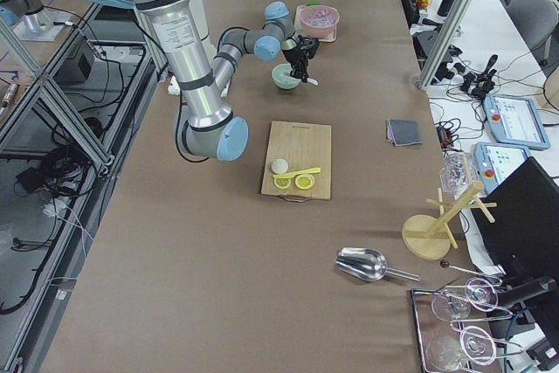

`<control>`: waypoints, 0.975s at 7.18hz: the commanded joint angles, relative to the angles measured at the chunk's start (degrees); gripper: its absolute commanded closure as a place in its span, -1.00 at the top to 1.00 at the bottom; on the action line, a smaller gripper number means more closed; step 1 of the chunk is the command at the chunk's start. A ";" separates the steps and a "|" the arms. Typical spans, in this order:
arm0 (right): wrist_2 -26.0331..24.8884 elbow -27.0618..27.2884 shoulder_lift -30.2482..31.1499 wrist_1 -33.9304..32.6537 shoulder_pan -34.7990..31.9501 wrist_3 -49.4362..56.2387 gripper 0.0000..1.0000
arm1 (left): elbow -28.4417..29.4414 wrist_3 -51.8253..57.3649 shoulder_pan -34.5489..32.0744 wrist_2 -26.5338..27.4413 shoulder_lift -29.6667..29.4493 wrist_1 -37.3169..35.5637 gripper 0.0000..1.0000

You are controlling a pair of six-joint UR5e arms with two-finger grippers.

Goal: Put spoon and ice into bowl

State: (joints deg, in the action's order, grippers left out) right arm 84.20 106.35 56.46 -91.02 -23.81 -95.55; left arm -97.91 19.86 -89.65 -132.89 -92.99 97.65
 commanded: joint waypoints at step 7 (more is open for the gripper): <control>-18.34 -8.18 -6.02 -4.60 8.00 -11.86 0.99 | 0.09 0.00 -0.09 0.00 0.09 0.00 0.97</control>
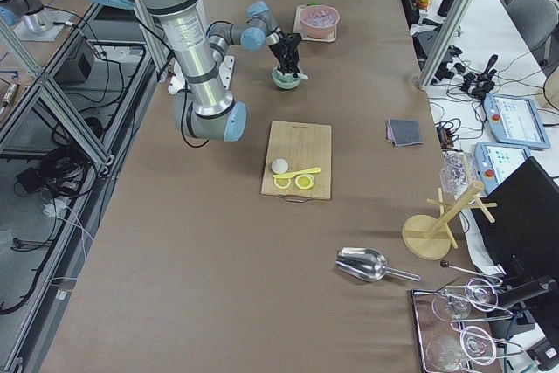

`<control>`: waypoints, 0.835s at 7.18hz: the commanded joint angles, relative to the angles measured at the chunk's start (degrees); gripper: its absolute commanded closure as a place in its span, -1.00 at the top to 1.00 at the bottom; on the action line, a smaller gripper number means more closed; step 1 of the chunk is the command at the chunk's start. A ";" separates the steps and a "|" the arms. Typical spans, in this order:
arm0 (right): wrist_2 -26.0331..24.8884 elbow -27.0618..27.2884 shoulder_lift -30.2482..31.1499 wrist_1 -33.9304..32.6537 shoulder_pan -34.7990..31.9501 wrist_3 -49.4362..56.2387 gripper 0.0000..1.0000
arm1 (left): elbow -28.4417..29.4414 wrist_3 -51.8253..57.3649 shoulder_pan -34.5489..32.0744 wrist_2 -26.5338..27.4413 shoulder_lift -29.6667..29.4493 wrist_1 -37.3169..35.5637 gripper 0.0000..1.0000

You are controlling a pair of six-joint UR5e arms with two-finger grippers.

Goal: Put spoon and ice into bowl

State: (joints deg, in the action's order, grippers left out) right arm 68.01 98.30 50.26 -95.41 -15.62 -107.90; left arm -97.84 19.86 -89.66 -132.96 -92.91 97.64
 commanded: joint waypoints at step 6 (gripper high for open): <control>14.81 8.90 5.43 0.05 -13.61 24.53 1.00 | 2.37 -0.44 -0.08 0.33 5.15 -0.18 0.97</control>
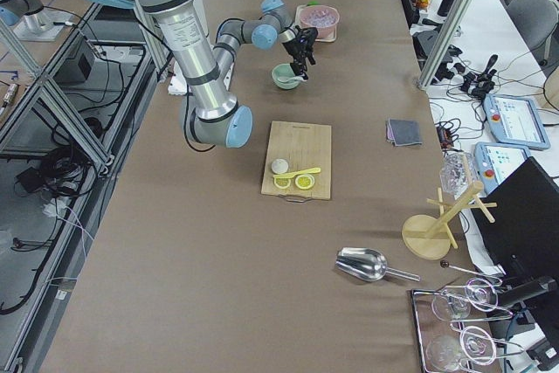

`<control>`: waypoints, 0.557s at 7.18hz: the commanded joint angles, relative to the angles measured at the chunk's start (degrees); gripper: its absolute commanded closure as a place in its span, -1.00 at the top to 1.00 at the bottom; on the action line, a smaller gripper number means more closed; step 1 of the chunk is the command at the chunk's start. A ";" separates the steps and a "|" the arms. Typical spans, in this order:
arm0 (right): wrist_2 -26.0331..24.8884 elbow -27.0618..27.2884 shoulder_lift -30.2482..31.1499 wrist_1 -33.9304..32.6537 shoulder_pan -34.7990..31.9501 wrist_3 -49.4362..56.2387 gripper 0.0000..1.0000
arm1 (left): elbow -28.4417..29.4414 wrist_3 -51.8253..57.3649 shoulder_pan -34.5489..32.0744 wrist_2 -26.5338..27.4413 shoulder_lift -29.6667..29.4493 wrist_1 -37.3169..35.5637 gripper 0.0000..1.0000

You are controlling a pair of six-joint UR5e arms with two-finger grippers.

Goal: Put spoon and ice into bowl

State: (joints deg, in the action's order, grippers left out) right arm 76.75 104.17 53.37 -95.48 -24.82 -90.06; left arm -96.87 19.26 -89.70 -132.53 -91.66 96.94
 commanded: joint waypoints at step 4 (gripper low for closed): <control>29.62 6.40 12.68 0.47 -24.69 40.98 1.00 | 0.29 -13.99 -0.21 -0.27 5.79 -3.51 0.97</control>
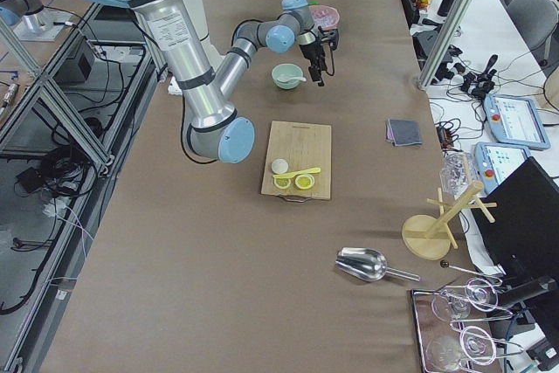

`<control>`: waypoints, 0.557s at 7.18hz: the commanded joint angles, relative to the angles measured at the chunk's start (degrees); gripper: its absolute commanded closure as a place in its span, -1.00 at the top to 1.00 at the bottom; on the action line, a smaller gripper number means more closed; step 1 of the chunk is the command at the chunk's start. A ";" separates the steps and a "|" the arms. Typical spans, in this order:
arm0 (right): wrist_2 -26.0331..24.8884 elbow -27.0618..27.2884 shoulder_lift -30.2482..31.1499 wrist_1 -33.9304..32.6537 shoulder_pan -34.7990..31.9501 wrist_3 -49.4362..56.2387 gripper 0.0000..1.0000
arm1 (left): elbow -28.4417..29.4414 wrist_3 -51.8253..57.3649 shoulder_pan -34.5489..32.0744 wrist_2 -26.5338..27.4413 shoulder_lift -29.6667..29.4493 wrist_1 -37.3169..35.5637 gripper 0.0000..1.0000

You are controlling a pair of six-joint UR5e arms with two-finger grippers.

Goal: Put spoon and ice into bowl

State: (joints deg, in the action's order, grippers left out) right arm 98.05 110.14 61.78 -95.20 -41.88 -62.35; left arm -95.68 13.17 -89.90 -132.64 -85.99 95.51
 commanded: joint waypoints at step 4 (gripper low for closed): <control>26.66 -0.27 22.29 0.28 -32.69 55.35 1.00 | 1.72 -8.95 -0.01 -6.84 1.88 -2.26 0.97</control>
State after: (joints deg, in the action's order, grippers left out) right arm 121.88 110.14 78.01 -95.09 -67.79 -16.71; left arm -94.21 4.46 -89.91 -138.13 -84.60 93.30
